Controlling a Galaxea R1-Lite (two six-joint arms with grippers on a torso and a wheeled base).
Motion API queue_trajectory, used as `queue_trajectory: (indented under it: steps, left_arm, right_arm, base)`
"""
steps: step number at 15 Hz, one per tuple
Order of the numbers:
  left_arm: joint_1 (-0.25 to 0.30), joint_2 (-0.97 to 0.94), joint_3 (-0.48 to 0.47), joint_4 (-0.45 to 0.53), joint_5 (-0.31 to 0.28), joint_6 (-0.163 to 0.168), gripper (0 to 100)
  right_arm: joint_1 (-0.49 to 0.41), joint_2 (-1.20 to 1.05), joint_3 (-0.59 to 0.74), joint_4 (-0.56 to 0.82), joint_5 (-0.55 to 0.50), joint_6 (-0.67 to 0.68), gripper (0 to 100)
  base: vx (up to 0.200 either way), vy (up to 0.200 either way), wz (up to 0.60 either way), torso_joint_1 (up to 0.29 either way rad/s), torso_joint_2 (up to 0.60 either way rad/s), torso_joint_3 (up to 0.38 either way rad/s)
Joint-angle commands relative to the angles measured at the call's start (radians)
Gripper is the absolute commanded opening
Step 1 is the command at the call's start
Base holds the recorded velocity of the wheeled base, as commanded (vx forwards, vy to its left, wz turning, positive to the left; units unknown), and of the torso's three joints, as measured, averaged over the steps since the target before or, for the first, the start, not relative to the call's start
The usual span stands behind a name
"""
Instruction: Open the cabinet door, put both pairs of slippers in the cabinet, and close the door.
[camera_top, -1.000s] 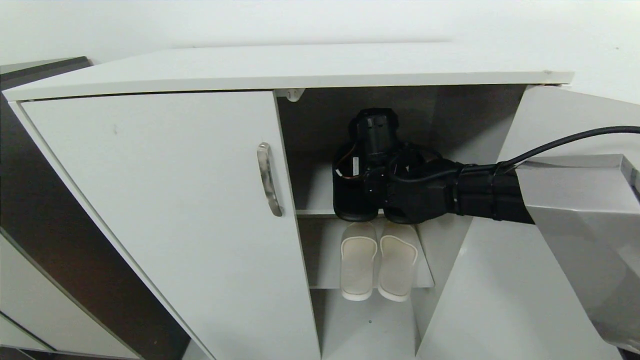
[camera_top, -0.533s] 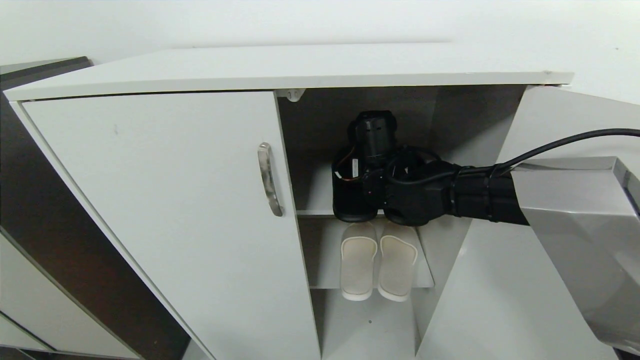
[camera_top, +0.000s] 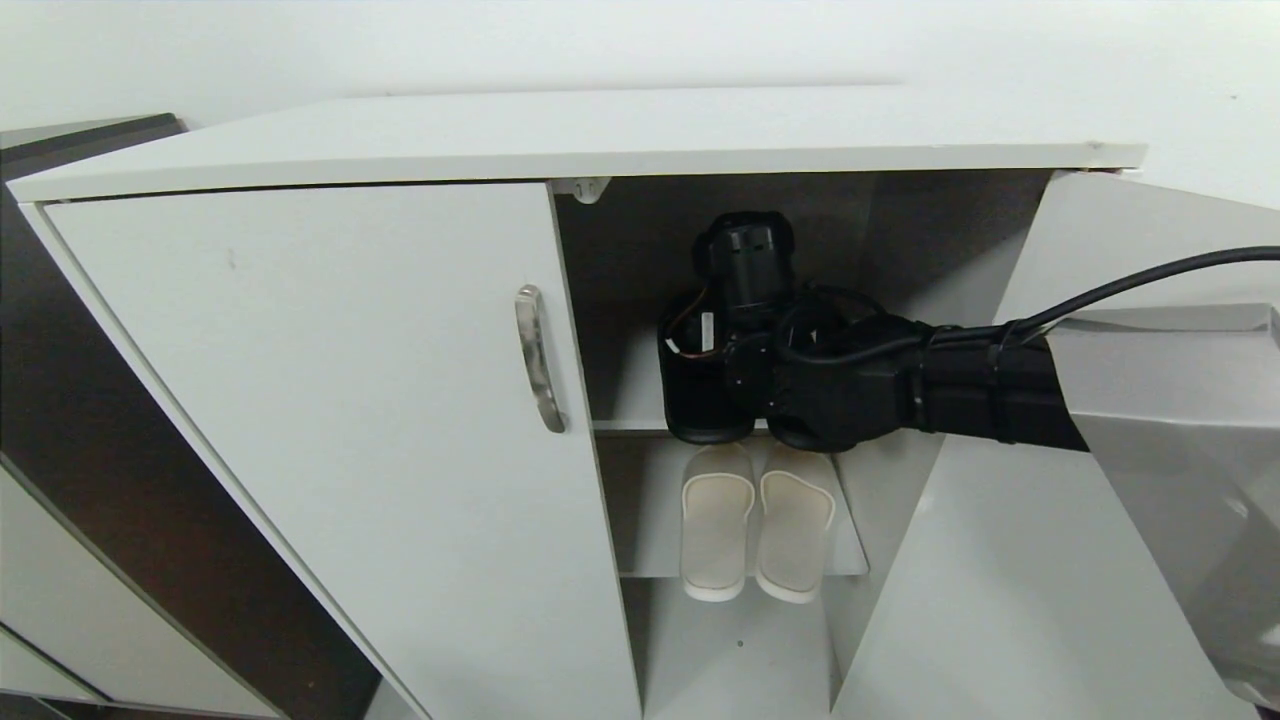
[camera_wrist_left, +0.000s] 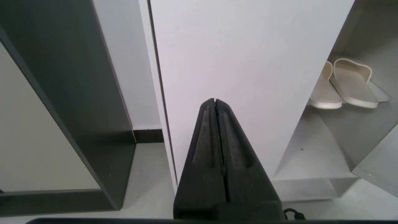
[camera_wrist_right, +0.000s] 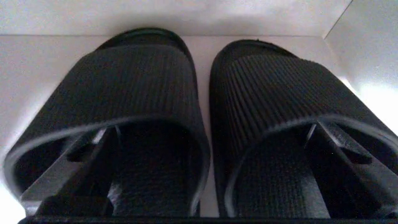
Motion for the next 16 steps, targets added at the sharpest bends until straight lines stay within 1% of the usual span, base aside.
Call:
queue_trajectory:
  steps: [1, 9, 10, 13, 16]
  left_arm:
    - [0.0, 0.0, 0.0, 0.0, 0.0, 0.0, 0]
    - [0.0, 0.0, 0.0, 0.0, 0.0, 0.002, 0]
    - [0.0, 0.0, 0.0, 0.0, 0.0, 0.002, 0]
    - [0.0, 0.0, 0.0, 0.0, 0.0, 0.002, 0]
    - [0.0, 0.0, 0.0, 0.0, 0.0, 0.002, 0]
  right_arm:
    - [0.002, -0.045, 0.044, -0.003, 0.0, 0.002, 100]
    - [0.06, -0.169, 0.235, -0.012, -0.001, 0.057, 100]
    - [0.097, -0.22, 0.305, -0.032, -0.008, 0.074, 0]
    - [0.16, -0.316, 0.473, -0.11, -0.012, 0.071, 0]
    - [0.201, -0.405, 0.653, -0.178, -0.012, 0.072, 0]
  base:
    - [0.0, 0.0, 0.0, 0.0, 0.0, 0.0]
    - [0.0, 0.0, 0.0, 0.0, 0.0, 0.0]
    - [0.0, 0.0, 0.0, 0.0, 0.0, 0.0]
    - [0.0, 0.0, 0.0, 0.0, 0.0, 0.0]
    - [0.0, 0.0, 0.0, 0.0, 0.0, 0.0]
